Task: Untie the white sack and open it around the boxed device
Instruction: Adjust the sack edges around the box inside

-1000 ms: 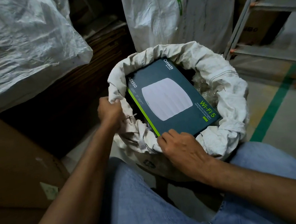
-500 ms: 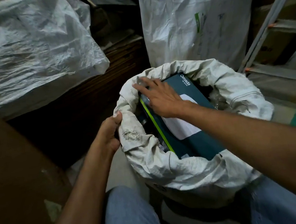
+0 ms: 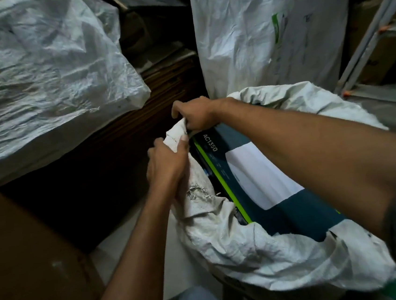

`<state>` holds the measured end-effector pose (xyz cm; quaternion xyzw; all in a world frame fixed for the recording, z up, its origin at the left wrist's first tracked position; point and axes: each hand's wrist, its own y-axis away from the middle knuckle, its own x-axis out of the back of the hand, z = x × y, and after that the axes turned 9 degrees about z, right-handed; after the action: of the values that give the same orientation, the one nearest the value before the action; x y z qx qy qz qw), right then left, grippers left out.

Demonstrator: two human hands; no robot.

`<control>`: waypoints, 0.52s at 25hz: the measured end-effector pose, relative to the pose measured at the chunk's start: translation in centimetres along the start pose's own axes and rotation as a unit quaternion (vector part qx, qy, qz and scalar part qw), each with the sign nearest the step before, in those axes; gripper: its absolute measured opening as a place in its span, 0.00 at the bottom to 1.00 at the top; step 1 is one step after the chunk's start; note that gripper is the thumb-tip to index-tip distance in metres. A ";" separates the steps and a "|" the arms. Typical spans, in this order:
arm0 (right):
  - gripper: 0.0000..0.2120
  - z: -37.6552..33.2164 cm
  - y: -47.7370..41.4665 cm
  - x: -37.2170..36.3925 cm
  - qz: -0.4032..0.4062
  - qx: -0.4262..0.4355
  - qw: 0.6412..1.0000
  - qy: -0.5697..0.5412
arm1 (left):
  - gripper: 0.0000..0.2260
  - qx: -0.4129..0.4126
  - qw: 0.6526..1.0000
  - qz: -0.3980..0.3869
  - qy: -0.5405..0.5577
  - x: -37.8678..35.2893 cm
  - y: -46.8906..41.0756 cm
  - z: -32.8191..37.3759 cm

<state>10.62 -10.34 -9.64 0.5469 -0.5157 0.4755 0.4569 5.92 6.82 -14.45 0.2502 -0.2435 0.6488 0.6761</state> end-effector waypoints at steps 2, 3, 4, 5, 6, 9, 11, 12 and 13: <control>0.30 1.5 0.8 -0.6 0.073 -0.032 0.994 -0.071 | 0.22 -0.001 1.000 0.018 0.002 -1.3 -2.3 0.3; 0.30 2.7 2.0 -1.4 0.115 -0.059 0.989 -0.073 | 0.19 0.027 0.999 0.031 0.036 -1.8 -3.6 0.0; 0.29 4.1 3.4 -2.1 0.153 -0.089 0.983 -0.055 | 0.18 0.077 0.994 0.026 0.074 -2.1 -4.7 -0.8; 0.27 5.8 5.0 -2.7 0.174 -0.111 0.978 -0.019 | 0.17 0.141 0.981 -0.006 0.132 -2.3 -5.2 -1.6; 0.25 7.4 6.3 -3.1 0.173 -0.117 0.978 0.010 | 0.18 0.198 0.961 -0.048 0.187 -2.4 -5.3 -2.2; 0.24 9.4 7.2 -3.2 0.141 -0.091 0.985 0.030 | 0.20 0.205 0.963 -0.079 0.155 -2.4 -5.6 -2.3; 0.24 9.1 6.8 -2.7 0.162 -0.082 0.982 0.058 | 0.21 0.084 0.994 0.012 -0.068 -2.1 -5.2 -0.4; 0.25 8.5 6.8 -2.5 0.177 -0.068 0.979 0.081 | 0.23 -0.002 0.985 0.075 -0.154 -1.6 -4.5 0.7; 0.26 8.4 7.2 -2.5 0.187 -0.057 0.975 0.105 | 0.25 -0.079 0.973 0.124 -0.178 -1.5 -3.4 2.0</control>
<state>3.82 -18.68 -13.09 0.3610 -0.5845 0.5767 0.4421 9.28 4.26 -14.05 0.2756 -0.4397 0.6515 0.5533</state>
